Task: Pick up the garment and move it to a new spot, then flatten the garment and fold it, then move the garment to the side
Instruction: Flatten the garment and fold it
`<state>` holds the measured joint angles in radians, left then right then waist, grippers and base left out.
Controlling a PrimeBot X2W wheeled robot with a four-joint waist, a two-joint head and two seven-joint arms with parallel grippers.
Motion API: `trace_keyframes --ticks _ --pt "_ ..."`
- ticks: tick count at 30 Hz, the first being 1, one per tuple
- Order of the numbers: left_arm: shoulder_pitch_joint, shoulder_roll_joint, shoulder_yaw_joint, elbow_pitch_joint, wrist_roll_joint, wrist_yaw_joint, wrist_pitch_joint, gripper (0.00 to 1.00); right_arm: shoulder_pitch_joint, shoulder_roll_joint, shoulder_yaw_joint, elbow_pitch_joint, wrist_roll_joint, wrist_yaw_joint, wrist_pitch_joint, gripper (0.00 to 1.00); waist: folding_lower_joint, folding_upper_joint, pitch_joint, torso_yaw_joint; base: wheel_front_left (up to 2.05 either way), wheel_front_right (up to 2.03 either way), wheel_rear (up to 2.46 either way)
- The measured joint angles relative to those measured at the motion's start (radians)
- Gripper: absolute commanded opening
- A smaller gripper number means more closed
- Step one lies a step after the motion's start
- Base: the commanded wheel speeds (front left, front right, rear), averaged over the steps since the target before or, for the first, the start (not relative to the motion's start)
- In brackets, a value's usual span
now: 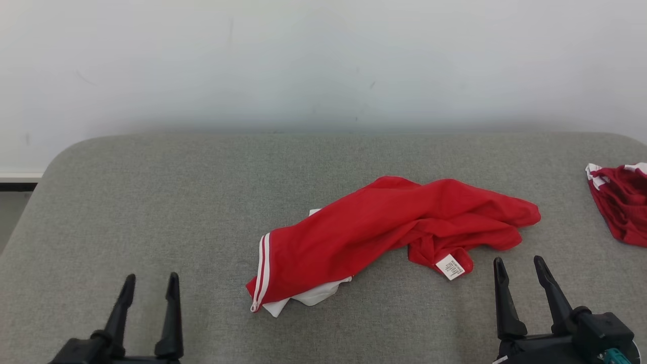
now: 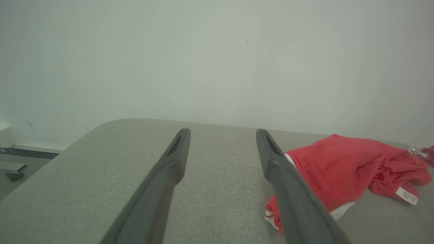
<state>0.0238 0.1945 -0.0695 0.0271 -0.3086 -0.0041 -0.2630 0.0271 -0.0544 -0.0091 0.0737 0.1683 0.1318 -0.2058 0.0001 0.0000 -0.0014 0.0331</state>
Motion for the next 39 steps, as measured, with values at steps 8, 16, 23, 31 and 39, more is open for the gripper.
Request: trace_keyframes --ticks 8,16,23,31,39 --pt "-0.022 -0.036 -0.091 0.117 0.018 -0.057 0.000 1.00 -0.017 0.001 -0.001 0.008 0.000 0.000 0.000 1.00 0.0000 0.0000 0.037 -0.012 0.00 0.00 0.00" --pt "-0.062 -0.084 -0.175 0.279 0.023 -0.094 0.000 1.00 -0.042 0.002 -0.006 0.017 -0.002 0.000 -0.005 1.00 0.0000 0.0000 0.077 -0.044 0.00 0.00 0.00" --pt "-0.121 -0.107 -0.200 0.396 0.018 -0.110 0.000 1.00 -0.062 0.001 -0.001 0.020 -0.003 0.000 -0.007 1.00 0.0000 0.0000 0.107 -0.078 0.00 0.00 0.00" --pt "-0.229 -0.120 -0.184 0.532 0.021 -0.119 0.000 1.00 -0.086 0.000 0.000 0.023 -0.003 0.000 -0.010 1.00 0.0001 0.0001 0.144 -0.111 0.00 0.00 0.00" --pt "-0.266 -0.126 -0.173 0.578 0.024 -0.121 -0.001 0.00 -0.089 -0.001 -0.011 0.039 -0.003 0.000 -0.021 1.00 0.0000 0.0001 0.155 -0.126 0.00 0.00 0.00"
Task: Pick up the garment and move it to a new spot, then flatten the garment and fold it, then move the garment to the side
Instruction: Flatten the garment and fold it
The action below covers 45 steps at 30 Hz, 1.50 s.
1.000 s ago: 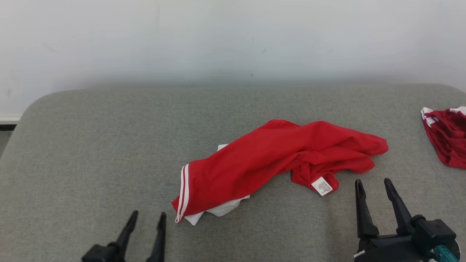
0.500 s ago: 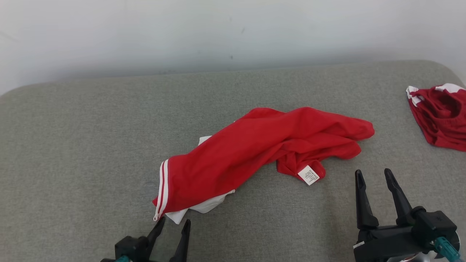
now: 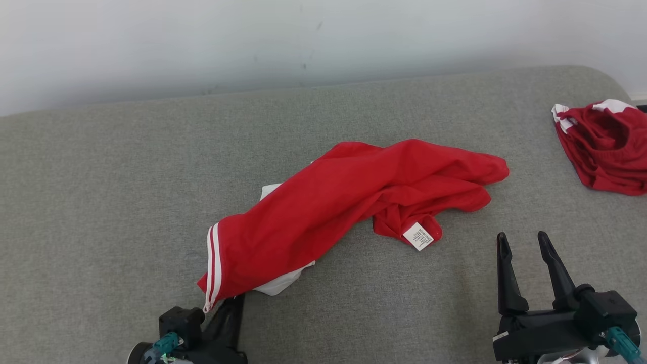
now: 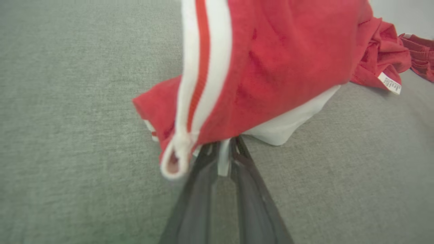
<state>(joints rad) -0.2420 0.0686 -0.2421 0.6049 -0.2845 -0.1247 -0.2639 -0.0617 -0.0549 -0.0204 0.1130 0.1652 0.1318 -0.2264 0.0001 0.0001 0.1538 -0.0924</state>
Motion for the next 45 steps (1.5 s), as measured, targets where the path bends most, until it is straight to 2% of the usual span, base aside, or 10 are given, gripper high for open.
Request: trace_keyframes --ticks 8,12,20,25,30,31,32,33,40,45 --pt "0.038 0.000 -0.031 -0.101 -0.005 -0.006 0.000 0.00 0.023 0.001 -0.003 0.024 0.005 0.000 -0.009 1.00 -0.0001 0.0000 -0.048 0.040 0.00 0.00 0.00" --pt "0.070 0.033 -0.075 -0.192 -0.014 -0.006 0.000 0.00 0.039 0.001 -0.017 0.031 0.009 0.000 -0.012 1.00 -0.0001 0.0000 -0.075 0.079 0.00 0.00 0.00" --pt "0.222 0.099 -0.132 -0.405 -0.043 -0.006 0.136 0.00 0.058 0.001 -0.034 0.036 0.011 0.000 -0.012 1.00 -0.0002 -0.0001 -0.123 0.162 0.00 0.00 0.00" --pt "0.396 0.097 -0.168 -0.473 -0.086 0.013 0.207 0.00 0.064 0.002 -0.030 0.042 0.018 0.000 -0.012 1.00 -0.0002 -0.0001 -0.151 0.190 0.00 0.00 0.00" --pt "0.455 0.074 -0.195 -0.456 -0.110 0.019 0.218 0.00 0.072 0.001 -0.036 0.043 0.020 0.000 -0.012 1.00 -0.0002 -0.0001 -0.159 0.187 0.00 0.00 0.00" --pt "0.453 0.073 -0.199 -0.455 -0.107 0.019 0.214 0.42 0.074 0.001 -0.037 0.042 0.019 0.000 -0.011 1.00 -0.0002 -0.0001 -0.160 0.187 0.00 0.00 0.00" --pt "0.448 0.071 -0.200 -0.457 -0.101 0.019 0.208 0.95 0.077 0.001 -0.037 0.040 0.019 0.000 -0.010 1.00 -0.0002 -0.0001 -0.161 0.187 0.00 0.00 0.00" --pt "0.441 0.071 -0.199 -0.461 -0.100 0.019 0.199 1.00 0.078 0.001 -0.038 0.039 0.019 0.000 -0.010 1.00 -0.0002 -0.0001 -0.163 0.187 0.00 0.00 0.00" --pt "0.356 0.102 -0.164 -0.579 -0.080 0.025 0.167 1.00 0.079 0.001 -0.043 0.033 0.019 0.000 -0.003 1.00 -0.0002 -0.0001 -0.168 0.181 0.00 0.00 0.00" --pt "0.255 0.151 -0.105 -0.653 -0.067 0.036 0.176 1.00 0.076 0.001 -0.040 0.036 0.019 0.000 -0.003 1.00 -0.0002 -0.0001 -0.163 0.166 0.00 0.00 0.00"
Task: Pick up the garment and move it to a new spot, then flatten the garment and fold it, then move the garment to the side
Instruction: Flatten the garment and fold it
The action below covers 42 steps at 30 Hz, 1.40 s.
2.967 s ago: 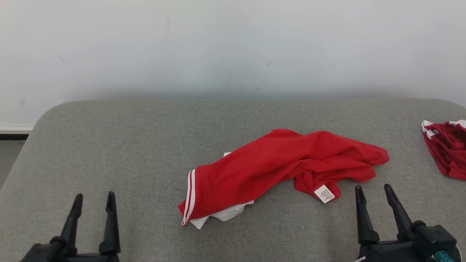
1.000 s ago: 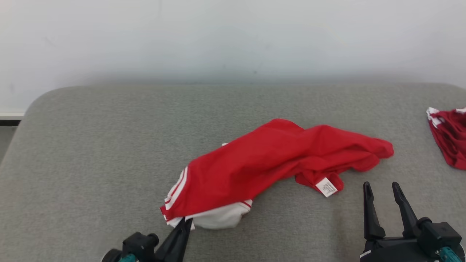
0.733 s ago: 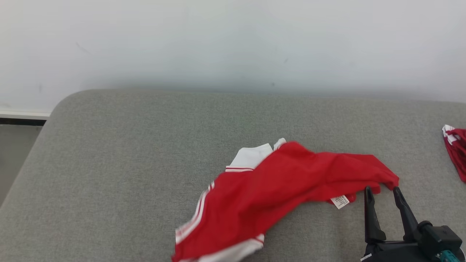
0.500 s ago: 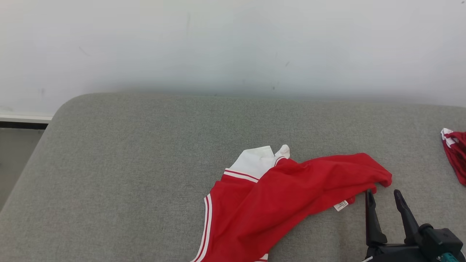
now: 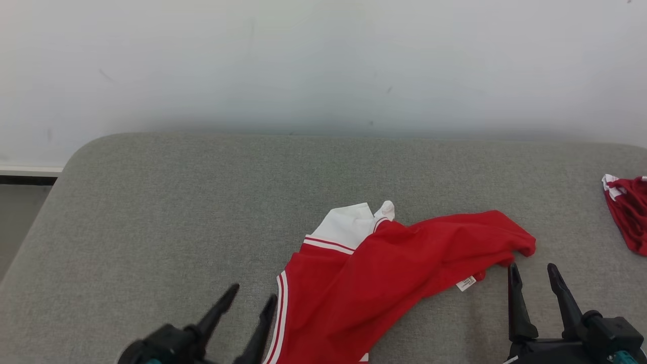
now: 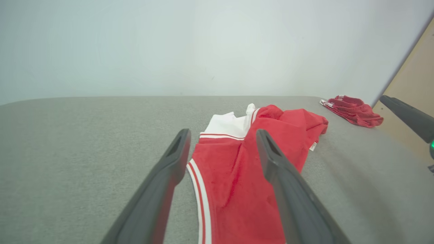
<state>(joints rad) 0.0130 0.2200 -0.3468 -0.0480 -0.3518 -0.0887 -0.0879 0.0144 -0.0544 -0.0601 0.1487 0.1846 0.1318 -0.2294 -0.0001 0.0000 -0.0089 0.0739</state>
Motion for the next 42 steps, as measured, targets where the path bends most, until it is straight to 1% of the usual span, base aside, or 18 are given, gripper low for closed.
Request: trace_keyframes --ticks 2,3,6,11,18,21,23,28,31,36,39,42 --pt "-0.058 0.017 0.026 -0.011 0.000 0.000 0.004 1.00 -0.004 0.000 0.001 -0.001 0.000 0.000 -0.001 1.00 0.0000 0.0000 0.005 -0.009 0.00 0.00 0.00" --pt "-0.058 0.017 0.026 -0.011 0.000 0.000 0.004 1.00 -0.004 0.000 0.001 -0.001 0.000 0.000 -0.001 1.00 0.0000 0.0000 0.005 -0.009 0.00 0.00 0.00" --pt "-0.166 0.041 0.051 -0.010 0.000 -0.008 0.018 1.00 -0.020 0.000 0.006 -0.003 0.000 0.000 -0.004 1.00 0.0002 0.0000 0.016 -0.025 0.00 0.00 0.00" --pt "-0.333 0.064 0.083 0.014 -0.014 -0.017 0.041 1.00 -0.046 0.001 0.005 -0.003 0.000 0.000 -0.010 1.00 0.0002 0.0000 0.044 -0.067 0.00 0.00 0.00" --pt "-0.513 0.094 0.112 0.099 -0.067 -0.026 0.095 1.00 -0.085 0.002 0.001 0.008 0.007 0.000 -0.022 1.00 0.0002 0.0000 0.105 -0.136 0.00 0.00 0.00" --pt "-0.575 0.105 0.102 0.154 -0.087 -0.034 0.118 1.00 -0.106 0.002 0.002 0.018 0.010 0.000 -0.027 1.00 0.0003 0.0001 0.137 -0.164 0.00 0.00 0.00" --pt "-0.607 0.115 0.081 0.196 -0.093 -0.035 0.132 1.00 -0.119 0.002 0.006 0.023 0.012 0.000 -0.028 1.00 0.0003 0.0001 0.156 -0.182 0.00 0.00 0.00" --pt "-0.651 0.128 0.010 0.308 -0.155 -0.042 0.180 1.00 -0.147 0.002 0.012 0.036 0.018 0.000 -0.031 1.00 0.0003 0.0001 0.198 -0.226 0.00 0.00 0.00" --pt "-0.663 0.155 -0.051 0.364 -0.200 -0.042 0.215 1.00 -0.162 0.003 0.016 0.035 0.025 0.000 -0.031 1.00 0.0003 0.0001 0.217 -0.248 0.00 0.00 0.00" --pt "-0.664 0.201 -0.156 0.440 -0.269 -0.042 0.239 1.00 -0.173 0.003 0.018 0.033 0.037 0.000 -0.032 1.00 0.0002 0.0001 0.242 -0.277 0.00 0.00 0.00" --pt "-0.664 0.216 -0.221 0.483 -0.318 -0.042 0.255 1.00 -0.176 0.003 0.020 0.033 0.041 0.000 -0.032 1.00 0.0002 0.0001 0.253 -0.288 0.00 0.00 0.00" --pt "-0.664 0.237 -0.279 0.526 -0.335 -0.042 0.270 1.00 -0.180 0.003 0.025 0.033 0.044 0.000 -0.032 1.00 0.0002 0.0001 0.262 -0.297 0.00 0.00 0.00"
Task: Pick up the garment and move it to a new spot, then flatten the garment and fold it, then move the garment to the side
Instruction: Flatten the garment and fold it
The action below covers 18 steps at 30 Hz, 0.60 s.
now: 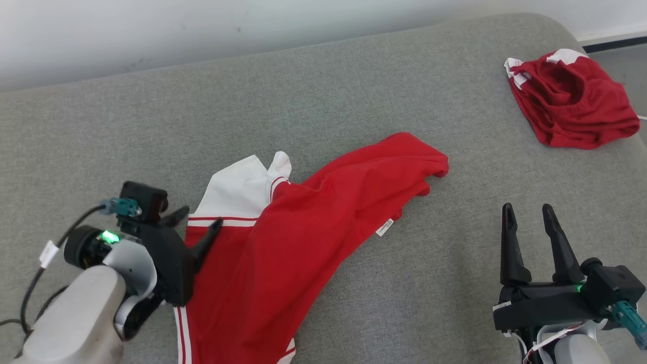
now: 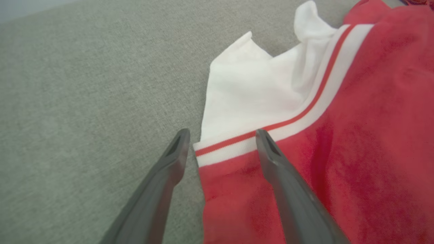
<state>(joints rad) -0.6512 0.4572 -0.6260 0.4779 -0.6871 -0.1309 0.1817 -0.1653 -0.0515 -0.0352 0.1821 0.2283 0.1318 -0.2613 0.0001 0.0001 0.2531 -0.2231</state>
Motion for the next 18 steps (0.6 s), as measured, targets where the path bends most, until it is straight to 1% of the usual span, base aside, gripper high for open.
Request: trace_keyframes --ticks 5,8,10,12,13,14,15,18 --pt "-0.016 0.010 -0.082 0.043 -0.040 0.000 0.007 1.00 -0.006 0.000 0.002 0.000 0.003 0.000 0.000 1.00 -0.0001 0.0000 0.011 -0.011 0.00 0.00 0.00" --pt "-0.033 0.013 -0.107 0.079 -0.051 -0.001 -0.012 1.00 -0.011 0.000 0.002 0.000 0.005 0.000 0.000 1.00 -0.0002 0.0000 0.016 -0.015 0.00 0.00 0.00" --pt "-0.051 0.018 -0.133 0.104 -0.034 -0.002 -0.033 1.00 -0.014 0.001 0.006 -0.001 0.006 0.000 0.000 1.00 -0.0002 -0.0001 0.020 -0.019 0.00 0.00 0.00" --pt "-0.063 0.015 -0.144 0.128 -0.040 -0.002 -0.043 1.00 -0.015 0.000 0.006 -0.002 0.006 0.000 0.000 1.00 -0.0002 -0.0001 0.023 -0.021 0.00 0.00 0.00" --pt "-0.067 0.013 -0.151 0.136 -0.046 -0.002 -0.051 0.62 -0.015 0.000 0.006 -0.002 0.006 0.000 0.000 1.00 -0.0002 -0.0001 0.023 -0.021 0.00 0.00 0.00" --pt "-0.073 0.013 -0.161 0.140 -0.050 -0.002 -0.058 0.19 -0.015 0.000 0.005 -0.004 0.006 0.000 0.000 1.00 -0.0002 -0.0002 0.024 -0.021 0.00 0.00 0.00" --pt "-0.080 0.012 -0.170 0.143 -0.058 -0.001 -0.061 0.00 -0.015 0.000 0.003 -0.006 0.006 0.000 0.000 1.00 -0.0002 -0.0001 0.023 -0.019 0.00 0.00 0.00" --pt "-0.099 0.006 -0.188 0.153 -0.073 -0.001 -0.095 0.00 -0.015 0.000 -0.004 -0.007 0.002 0.000 0.000 1.00 -0.0001 0.0000 0.020 -0.011 0.00 0.00 0.00"
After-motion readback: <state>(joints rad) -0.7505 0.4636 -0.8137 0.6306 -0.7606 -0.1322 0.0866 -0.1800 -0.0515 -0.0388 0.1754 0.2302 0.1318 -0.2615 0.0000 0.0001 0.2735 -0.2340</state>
